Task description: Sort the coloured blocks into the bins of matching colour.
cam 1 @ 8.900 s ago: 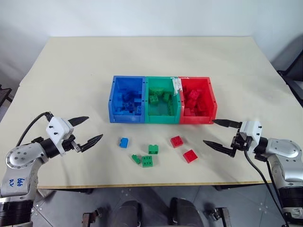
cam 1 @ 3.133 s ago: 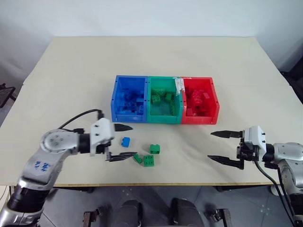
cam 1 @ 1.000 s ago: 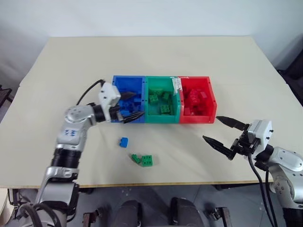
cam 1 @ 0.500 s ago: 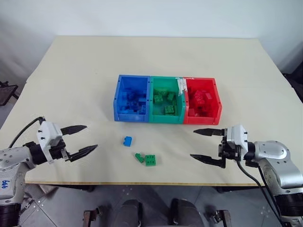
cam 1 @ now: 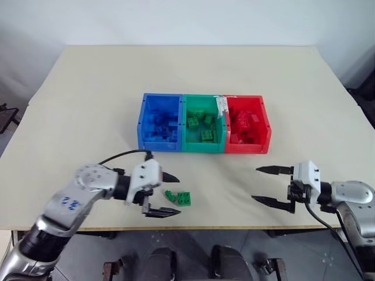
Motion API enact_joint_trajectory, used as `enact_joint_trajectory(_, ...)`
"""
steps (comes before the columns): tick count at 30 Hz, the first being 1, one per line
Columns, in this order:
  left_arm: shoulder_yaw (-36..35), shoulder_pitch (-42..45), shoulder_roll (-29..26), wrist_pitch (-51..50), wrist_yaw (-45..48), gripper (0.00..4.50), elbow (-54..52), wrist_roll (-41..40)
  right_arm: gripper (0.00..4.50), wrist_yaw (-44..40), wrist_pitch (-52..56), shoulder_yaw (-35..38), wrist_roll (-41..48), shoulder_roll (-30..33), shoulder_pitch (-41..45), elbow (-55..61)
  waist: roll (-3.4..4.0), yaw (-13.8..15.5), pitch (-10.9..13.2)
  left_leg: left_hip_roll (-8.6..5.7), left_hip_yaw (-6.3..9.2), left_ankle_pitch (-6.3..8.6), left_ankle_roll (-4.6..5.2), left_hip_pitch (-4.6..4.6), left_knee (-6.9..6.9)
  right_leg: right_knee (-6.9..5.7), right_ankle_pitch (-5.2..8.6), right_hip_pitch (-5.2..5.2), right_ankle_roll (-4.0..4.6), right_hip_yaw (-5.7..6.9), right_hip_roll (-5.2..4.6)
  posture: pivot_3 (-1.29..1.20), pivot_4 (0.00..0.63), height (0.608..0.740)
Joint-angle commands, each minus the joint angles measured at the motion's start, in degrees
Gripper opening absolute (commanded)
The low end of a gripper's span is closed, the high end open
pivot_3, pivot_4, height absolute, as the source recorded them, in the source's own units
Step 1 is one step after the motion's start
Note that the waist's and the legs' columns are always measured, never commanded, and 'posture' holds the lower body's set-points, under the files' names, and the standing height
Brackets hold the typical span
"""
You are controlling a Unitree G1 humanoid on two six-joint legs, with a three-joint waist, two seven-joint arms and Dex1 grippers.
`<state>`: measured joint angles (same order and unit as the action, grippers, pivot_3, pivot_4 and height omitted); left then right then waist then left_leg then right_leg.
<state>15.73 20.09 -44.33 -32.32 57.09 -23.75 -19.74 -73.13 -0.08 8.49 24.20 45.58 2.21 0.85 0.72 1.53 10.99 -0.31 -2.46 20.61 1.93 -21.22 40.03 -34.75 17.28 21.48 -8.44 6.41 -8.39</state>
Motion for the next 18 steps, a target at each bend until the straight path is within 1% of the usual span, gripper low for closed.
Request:
enact_joint_trajectory(1, 4.34, 2.18, 1.87, -0.90, -2.11, 4.48, 0.13, 4.67, 4.50, 0.46, -0.02, 3.86, 1.78, 1.44, -3.48, 4.50, 0.00, 0.04, 0.00, -0.01, 0.00, 0.00, 0.00, 0.00, 0.00, 0.00, 0.00, 0.00, 0.00, -0.02, -0.01, 0.00, 0.150, 0.740)
enact_joint_trajectory(4, 7.07, 3.47, 3.57, -0.72, -3.61, 4.48, 1.82, 8.21, 4.50, 0.96, -0.47, 5.36, 1.83, 1.36, -6.99, 6.94, 0.00, 0.12, 0.00, -0.01, 0.01, 0.00, 0.01, 0.01, 0.00, 0.00, 0.00, -0.01, 0.00, -0.04, -0.01, 0.00, 0.150, 0.740)
enact_joint_trajectory(7, 7.96, 3.84, 4.24, -0.84, -2.77, 4.48, 2.83, 8.85, 4.50, 1.78, -0.45, 5.97, 2.31, 0.68, -9.26, 9.90, 0.00, -0.06, 0.00, 0.01, 0.00, 0.00, 0.00, 0.01, 0.00, 0.00, 0.00, -0.01, 0.00, -0.04, 0.01, 0.00, 0.150, 0.740)
enact_joint_trajectory(10, 8.76, 4.07, 3.91, -0.94, -1.90, 3.94, 3.29, 9.67, 4.50, 1.51, -0.61, 5.35, 3.31, 0.20, -10.31, 12.46, 0.00, -0.07, 0.00, 0.04, 0.00, -0.01, -0.01, 0.04, 0.00, 0.00, 0.00, -0.01, 0.00, -0.04, 0.02, 0.00, 0.150, 0.740)
enact_joint_trajectory(13, 8.79, 3.99, 3.67, -0.77, -1.03, 3.01, 3.37, 10.17, 4.50, 0.18, -2.47, 4.80, 4.30, -0.57, -10.51, 13.67, -0.01, -0.04, 0.00, 0.03, 0.00, -0.01, -0.01, 0.04, 0.02, 0.00, 0.00, -0.01, 0.00, -0.07, 0.02, 0.00, 0.150, 0.740)
enact_joint_trajectory(17, 7.90, 4.03, 4.25, 0.11, -0.59, 1.72, 3.94, 10.08, 4.50, -0.05, -2.14, 4.17, 4.25, -0.73, -10.20, 13.24, -0.01, 0.11, 0.00, 0.01, 0.02, -0.01, -0.01, 0.03, 0.03, 0.00, 0.00, -0.02, 0.00, -0.08, 0.01, 0.00, 0.150, 0.740)
enact_joint_trajectory(18, 7.47, 4.03, 4.57, 0.80, -0.43, 1.48, 4.13, 9.81, 4.50, 0.08, -2.06, 4.09, 4.33, -0.86, -9.97, 13.10, -0.01, 0.11, 0.00, 0.00, 0.02, -0.01, 0.00, 0.03, 0.03, 0.00, 0.00, -0.03, 0.00, -0.08, 0.00, 0.00, 0.150, 0.740)
